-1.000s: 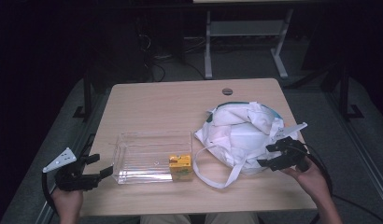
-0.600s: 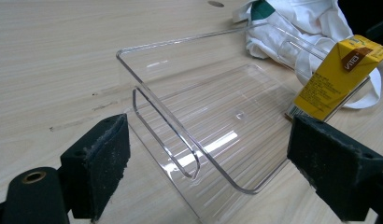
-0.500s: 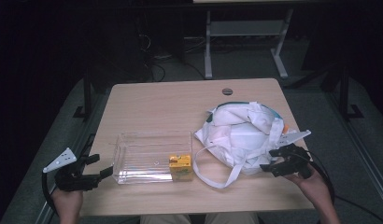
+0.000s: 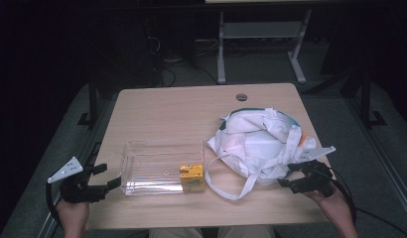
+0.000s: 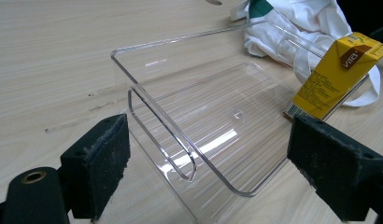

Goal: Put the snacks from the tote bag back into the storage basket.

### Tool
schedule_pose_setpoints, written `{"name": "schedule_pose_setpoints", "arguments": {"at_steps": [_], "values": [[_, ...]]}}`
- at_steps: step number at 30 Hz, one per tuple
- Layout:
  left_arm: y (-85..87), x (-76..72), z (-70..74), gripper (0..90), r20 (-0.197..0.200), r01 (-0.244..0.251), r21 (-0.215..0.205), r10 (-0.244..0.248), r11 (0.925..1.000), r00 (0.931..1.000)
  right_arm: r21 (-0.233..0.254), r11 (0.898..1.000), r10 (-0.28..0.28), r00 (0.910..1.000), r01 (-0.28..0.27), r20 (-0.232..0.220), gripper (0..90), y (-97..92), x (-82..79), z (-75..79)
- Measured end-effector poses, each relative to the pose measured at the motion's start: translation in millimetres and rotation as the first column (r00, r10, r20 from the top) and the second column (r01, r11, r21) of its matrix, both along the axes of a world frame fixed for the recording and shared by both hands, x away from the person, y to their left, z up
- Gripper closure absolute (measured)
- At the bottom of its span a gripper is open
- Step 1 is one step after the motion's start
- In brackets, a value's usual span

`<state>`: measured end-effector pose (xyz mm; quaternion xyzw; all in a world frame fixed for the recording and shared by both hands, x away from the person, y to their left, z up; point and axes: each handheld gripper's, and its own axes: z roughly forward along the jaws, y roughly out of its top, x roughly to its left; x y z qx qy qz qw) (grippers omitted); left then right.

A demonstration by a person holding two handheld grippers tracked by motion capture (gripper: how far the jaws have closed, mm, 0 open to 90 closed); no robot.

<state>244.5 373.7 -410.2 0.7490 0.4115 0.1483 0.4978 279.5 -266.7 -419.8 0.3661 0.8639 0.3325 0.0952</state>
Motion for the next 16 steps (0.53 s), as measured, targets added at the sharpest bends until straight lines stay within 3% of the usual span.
{"name": "schedule_pose_setpoints", "arguments": {"at_steps": [4, 12, 16], "values": [[-0.2, 0.7, -0.4, 12.9, 0.0, 0.002, -0.002, -0.002, 1.0, 1.0, 0.011, 1.0, -0.012, 0.999, 0.012, 0.042, 26.3, -1.2, -8.3, 0.7], [-3.4, 3.2, -1.2, 12.9, -0.004, 0.012, 0.0, -0.012, 0.9999, 0.9999, 0.012, 1.0, -0.019, 0.9979, 0.018, 0.062, 26.0, 1.7, -9.7, -2.8], [-2.9, 3.8, -1.7, 12.9, -0.007, 0.01, 0.001, -0.01, 0.9999, 0.9999, -0.015, 1.0, 0.001, 0.9969, 0.0, 0.079, 25.4, 7.6, -9.0, -3.9]]}}
